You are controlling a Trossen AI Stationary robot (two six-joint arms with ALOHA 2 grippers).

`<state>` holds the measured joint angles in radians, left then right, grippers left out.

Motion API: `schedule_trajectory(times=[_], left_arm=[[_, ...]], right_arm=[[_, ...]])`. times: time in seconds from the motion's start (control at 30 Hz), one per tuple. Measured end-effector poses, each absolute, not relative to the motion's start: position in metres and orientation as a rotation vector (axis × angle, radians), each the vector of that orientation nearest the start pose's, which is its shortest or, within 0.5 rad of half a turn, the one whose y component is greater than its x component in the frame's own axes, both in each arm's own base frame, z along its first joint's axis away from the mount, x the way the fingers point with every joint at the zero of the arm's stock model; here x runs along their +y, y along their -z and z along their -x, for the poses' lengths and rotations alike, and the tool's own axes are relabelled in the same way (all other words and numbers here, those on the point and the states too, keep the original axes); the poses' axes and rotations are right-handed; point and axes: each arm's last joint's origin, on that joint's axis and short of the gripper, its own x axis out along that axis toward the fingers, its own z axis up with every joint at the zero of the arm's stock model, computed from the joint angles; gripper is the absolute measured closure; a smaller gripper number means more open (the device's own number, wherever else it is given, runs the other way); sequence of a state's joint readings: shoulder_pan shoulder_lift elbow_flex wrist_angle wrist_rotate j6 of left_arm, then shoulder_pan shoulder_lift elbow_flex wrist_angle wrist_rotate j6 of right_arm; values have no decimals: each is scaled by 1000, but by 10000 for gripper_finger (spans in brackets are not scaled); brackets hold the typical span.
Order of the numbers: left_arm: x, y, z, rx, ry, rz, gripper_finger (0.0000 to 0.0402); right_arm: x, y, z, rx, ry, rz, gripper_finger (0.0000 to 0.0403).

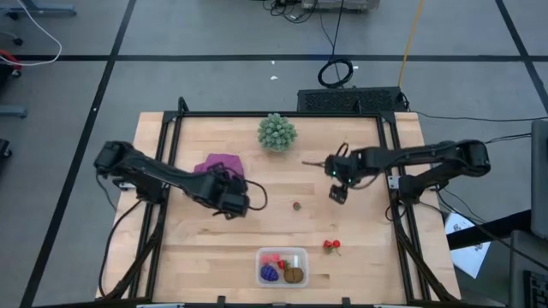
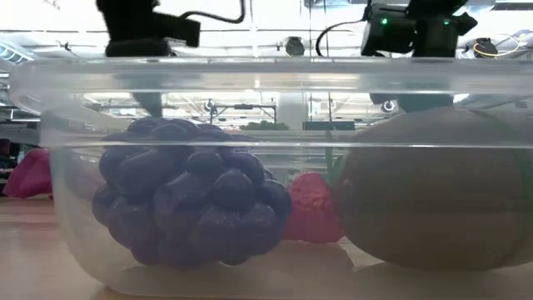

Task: Pick and placing Produce into tupperware
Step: Put the bottom red strawberry into the transparent container

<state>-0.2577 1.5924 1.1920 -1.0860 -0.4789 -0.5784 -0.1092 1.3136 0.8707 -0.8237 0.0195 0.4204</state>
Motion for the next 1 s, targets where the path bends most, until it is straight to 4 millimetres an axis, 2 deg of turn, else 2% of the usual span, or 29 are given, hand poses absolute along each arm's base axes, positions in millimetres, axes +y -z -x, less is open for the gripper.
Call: schedule_trajectory(times=[0.07, 0.23, 0.43, 0.6, 0.73, 1.0], left_arm=[[-53, -227, -265, 1268, -580, -41, 172], [-44, -214, -252, 1289, -616, -25, 172], [-37, -201, -248, 1311, -637, -25, 172], [-33, -198, -251, 1291, -620, -28, 172], [-29, -198, -256, 1256, -612, -13, 172], [-26, -198, -257, 1268, -599, 29, 172]], right_arm=[[-15, -215, -231, 1208, 325, -430, 112], [9, -222, -239, 1135, 253, -434, 112], [28, -229, -250, 1007, 161, -439, 112], [34, -233, -254, 1008, 119, -388, 122], [36, -249, -267, 1063, 90, -302, 140], [45, -294, -310, 1241, 39, -142, 172]])
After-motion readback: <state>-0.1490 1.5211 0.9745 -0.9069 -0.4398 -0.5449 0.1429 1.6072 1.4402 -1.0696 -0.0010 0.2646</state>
